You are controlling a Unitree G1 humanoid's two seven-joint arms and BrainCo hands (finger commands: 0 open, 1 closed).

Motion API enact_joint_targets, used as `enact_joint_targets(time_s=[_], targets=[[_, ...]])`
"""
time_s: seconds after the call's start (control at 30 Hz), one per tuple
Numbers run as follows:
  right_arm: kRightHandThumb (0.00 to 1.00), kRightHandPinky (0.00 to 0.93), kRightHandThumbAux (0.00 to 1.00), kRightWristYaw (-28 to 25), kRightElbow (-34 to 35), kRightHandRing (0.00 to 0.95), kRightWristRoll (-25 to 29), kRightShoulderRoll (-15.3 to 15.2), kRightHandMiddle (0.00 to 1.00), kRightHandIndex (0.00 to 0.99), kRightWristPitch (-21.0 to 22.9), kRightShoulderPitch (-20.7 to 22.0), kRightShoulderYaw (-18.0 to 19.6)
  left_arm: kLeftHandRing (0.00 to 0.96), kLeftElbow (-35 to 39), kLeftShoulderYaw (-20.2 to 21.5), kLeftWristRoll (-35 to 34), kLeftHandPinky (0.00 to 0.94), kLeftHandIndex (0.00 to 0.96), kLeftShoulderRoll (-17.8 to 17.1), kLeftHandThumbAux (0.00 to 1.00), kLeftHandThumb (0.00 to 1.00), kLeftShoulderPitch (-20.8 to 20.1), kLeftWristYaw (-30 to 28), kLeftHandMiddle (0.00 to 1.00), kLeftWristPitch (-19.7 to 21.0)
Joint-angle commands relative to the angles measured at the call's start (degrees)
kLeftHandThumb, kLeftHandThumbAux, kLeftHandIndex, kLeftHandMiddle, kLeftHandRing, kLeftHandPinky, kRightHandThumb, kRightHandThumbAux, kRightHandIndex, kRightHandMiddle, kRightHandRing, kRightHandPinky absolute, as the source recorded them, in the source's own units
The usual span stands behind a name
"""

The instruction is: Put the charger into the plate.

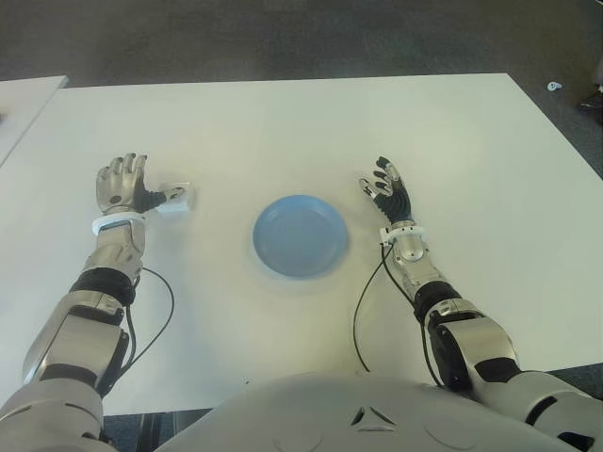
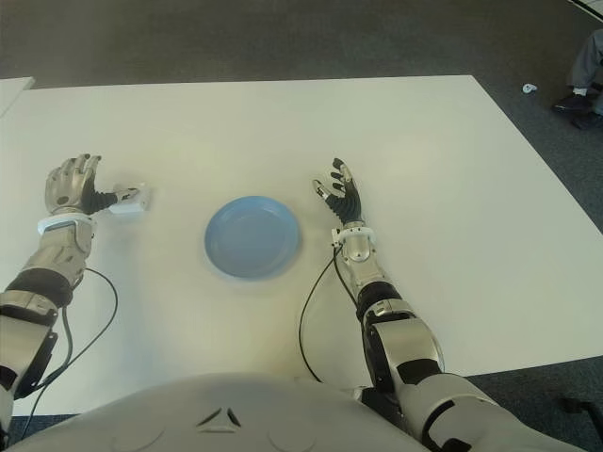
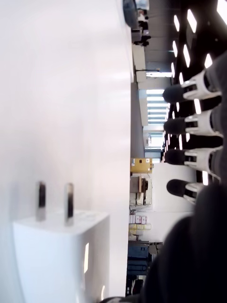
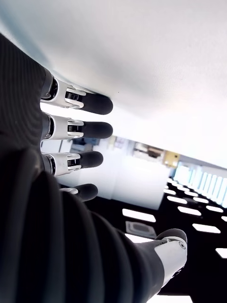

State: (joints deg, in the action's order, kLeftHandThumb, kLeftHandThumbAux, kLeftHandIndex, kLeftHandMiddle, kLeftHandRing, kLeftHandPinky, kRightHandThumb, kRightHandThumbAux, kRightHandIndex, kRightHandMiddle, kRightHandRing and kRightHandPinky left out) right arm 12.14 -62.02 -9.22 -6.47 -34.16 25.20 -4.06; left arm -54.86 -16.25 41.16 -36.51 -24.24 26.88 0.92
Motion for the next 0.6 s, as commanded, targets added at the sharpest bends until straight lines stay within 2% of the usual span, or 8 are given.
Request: enact_joint_targets(time_s=[0.03,0.4,0.6], targets=[[0.305,0.205,0.588,-1.40,-4.09,0.149,-1.30,1.92,0.130,0.082,3.92,-7.01,-1.39,0.000,-1.87,-0.82,-1.18,0.004,0.000,1.03,0.318,0.191,-0.74,-1.12,0.000,-2.28],[0.302,0.208,0.580,-1.57,-3.80,0.152,-1.26,2.05,0.131,0.082,4.00,-7.18,-1.45,0.000,0.62,-1.38,-2.30,0.003,0.000,0.56,0.316,0.196,0.40,-1.65,0.000,-4.55],[0.303,0.204,0.575,-1.53,-3.81,0.148,-1.22,2.14,0.127,0.082,4.04,-7.16,-1.44,0.000,3.88,-1.07,-2.31,0.000,0.000,0.08,0.322,0.186,1.75,-2.04,0.000,-4.11]])
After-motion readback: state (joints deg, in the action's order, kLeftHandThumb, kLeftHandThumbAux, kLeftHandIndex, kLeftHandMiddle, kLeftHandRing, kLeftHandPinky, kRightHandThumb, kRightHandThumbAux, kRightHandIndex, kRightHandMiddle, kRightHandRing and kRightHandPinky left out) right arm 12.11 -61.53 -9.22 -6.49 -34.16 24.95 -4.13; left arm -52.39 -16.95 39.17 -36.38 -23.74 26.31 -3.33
